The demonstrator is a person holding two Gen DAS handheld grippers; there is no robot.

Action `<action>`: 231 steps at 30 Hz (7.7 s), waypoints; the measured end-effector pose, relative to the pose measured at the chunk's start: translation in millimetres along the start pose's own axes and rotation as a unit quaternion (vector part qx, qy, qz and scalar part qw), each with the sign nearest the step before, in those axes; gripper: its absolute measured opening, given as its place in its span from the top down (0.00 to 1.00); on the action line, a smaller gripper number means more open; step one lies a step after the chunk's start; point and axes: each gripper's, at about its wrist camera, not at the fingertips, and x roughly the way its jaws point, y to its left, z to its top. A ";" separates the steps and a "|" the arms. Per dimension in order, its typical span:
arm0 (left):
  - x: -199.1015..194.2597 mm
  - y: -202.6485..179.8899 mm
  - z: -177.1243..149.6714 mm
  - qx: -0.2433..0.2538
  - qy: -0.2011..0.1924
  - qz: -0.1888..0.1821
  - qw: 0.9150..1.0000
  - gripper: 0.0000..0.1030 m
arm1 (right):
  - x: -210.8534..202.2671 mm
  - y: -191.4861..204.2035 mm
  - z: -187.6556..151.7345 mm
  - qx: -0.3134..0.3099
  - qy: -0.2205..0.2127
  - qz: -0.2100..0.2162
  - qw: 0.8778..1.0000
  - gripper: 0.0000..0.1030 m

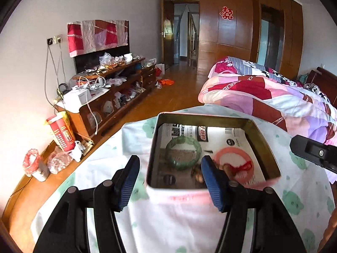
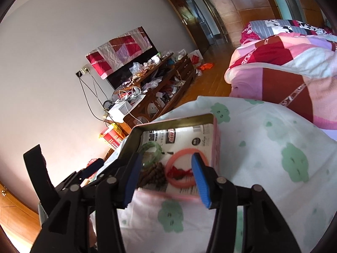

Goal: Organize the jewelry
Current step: 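Carry jade bangle into the tin with left tool while right tool releases red string, then withdraw both open tools from the tin toward the remaining jewelry, then grasp the dark bead bracelet with the right tool and lift it, then grasp the gold bead strand with left tool while right tool holds dark bracelet, then carry gold beads toward the tin with left tool while right tool carries dark bracelet, then open both tools over the tin to drop gold beads and dark bracelet, then move both open tools back to the jewelry on the cloth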

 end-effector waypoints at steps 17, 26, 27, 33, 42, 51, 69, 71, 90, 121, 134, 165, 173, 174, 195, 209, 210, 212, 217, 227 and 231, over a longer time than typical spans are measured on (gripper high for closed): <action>-52.8 -12.1 -44.6 -0.029 0.016 -0.004 0.999 0.40 | -56.8 2.6 -53.6 -0.008 -0.005 -0.035 0.999 0.49; -68.0 -20.6 -66.1 -0.036 0.030 -0.007 0.999 0.40 | -72.4 -4.1 -72.1 -0.003 -0.003 -0.047 0.999 0.49; -69.5 -21.7 -67.7 -0.034 0.031 -0.007 0.999 0.40 | -74.2 -4.8 -73.7 -0.003 -0.004 -0.047 0.999 0.49; -79.3 -24.5 -77.2 -0.029 0.034 -0.006 0.999 0.40 | -84.3 -8.0 -82.6 -0.010 -0.005 -0.055 0.998 0.49; -85.8 -12.7 -106.3 -0.035 0.055 -0.022 0.998 0.41 | -97.2 -32.3 -100.0 0.002 0.008 -0.088 0.996 0.49; -92.5 9.2 -116.3 -0.077 0.059 -0.035 0.995 0.41 | -79.3 -39.1 -111.7 0.001 0.060 -0.087 0.994 0.54; -103.2 -20.7 -107.8 -0.024 0.052 -0.079 0.995 0.41 | -61.4 -23.4 -102.3 -0.056 0.093 -0.094 0.990 0.89; -102.6 -29.9 -104.8 -0.021 0.056 -0.097 0.993 0.41 | -72.3 -27.8 -95.2 -0.043 0.074 -0.094 0.992 0.89; -54.6 -132.2 -111.8 0.041 0.161 -0.161 0.973 0.62 | -109.3 -51.0 -85.1 -0.007 0.006 -0.099 0.995 0.89; -117.6 -40.9 -51.2 -0.041 -0.015 -0.164 0.985 0.90 | -126.7 -17.0 -69.5 -0.013 -0.034 -0.035 0.999 0.89; -112.9 -26.2 -26.3 -0.044 -0.032 -0.158 0.986 0.90 | -102.0 2.2 -50.7 -0.028 -0.032 -0.015 0.999 0.89; 79.1 -29.9 60.9 -0.017 0.022 -0.115 0.993 0.90 | 71.6 -43.1 23.7 0.075 0.021 0.003 0.997 0.89; 71.3 -20.0 61.4 -0.039 0.035 -0.086 0.995 0.33 | 64.3 -40.6 20.4 0.050 0.012 -0.011 0.999 0.80; 62.8 -16.7 60.6 -0.040 0.021 -0.080 0.996 0.33 | 61.2 -39.2 20.3 0.047 0.006 -0.010 0.999 0.80; -4.5 13.7 0.9 -0.060 0.025 -0.003 0.998 0.33 | -0.1 5.1 -25.9 -0.066 -0.040 -0.120 0.990 0.37; -53.1 6.2 -25.8 -0.039 0.001 0.029 0.999 0.33 | -47.6 16.7 -65.1 -0.071 -0.035 -0.101 0.992 0.37; -55.2 5.5 -26.6 -0.039 0.000 0.028 0.999 0.33 | -51.2 17.3 -67.9 -0.072 -0.035 -0.100 0.992 0.37; -60.4 4.2 -27.2 -0.040 -0.003 0.026 0.999 0.33 | -59.0 17.9 -71.1 -0.073 -0.037 -0.098 0.992 0.37; -84.0 7.7 -26.9 -0.046 -0.020 0.015 0.999 0.33 | -74.5 19.7 -76.0 -0.078 -0.038 -0.091 0.992 0.37; -127.2 33.0 -61.7 -0.062 -0.019 -0.022 0.998 0.33 | -102.2 14.7 -98.5 -0.084 -0.016 -0.069 0.994 0.37; -130.7 37.0 -87.5 -0.051 0.004 -0.024 0.998 0.33 | -99.4 15.2 -114.3 -0.089 0.025 -0.033 0.995 0.37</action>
